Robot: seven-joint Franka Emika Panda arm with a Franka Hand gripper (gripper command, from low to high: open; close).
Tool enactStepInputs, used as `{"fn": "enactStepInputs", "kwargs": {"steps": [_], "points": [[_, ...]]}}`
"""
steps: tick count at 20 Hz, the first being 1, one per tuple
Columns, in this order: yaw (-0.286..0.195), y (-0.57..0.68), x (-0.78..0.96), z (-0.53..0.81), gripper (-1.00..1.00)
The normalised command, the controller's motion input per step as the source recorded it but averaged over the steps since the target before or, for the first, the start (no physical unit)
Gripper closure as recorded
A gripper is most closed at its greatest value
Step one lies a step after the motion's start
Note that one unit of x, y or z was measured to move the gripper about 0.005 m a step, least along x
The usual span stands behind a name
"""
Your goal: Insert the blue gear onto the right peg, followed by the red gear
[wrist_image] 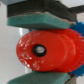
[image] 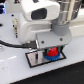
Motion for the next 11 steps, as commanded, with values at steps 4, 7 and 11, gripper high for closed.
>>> {"fn": "enactStepInputs", "kwargs": {"steps": [4,7,11], "points": [[0.0,0.09,0.03,0.42,-1.0],[0.0,0.09,0.02,0.57,-1.0],[0.0,0.03,0.0,0.5,-1.0]]}}
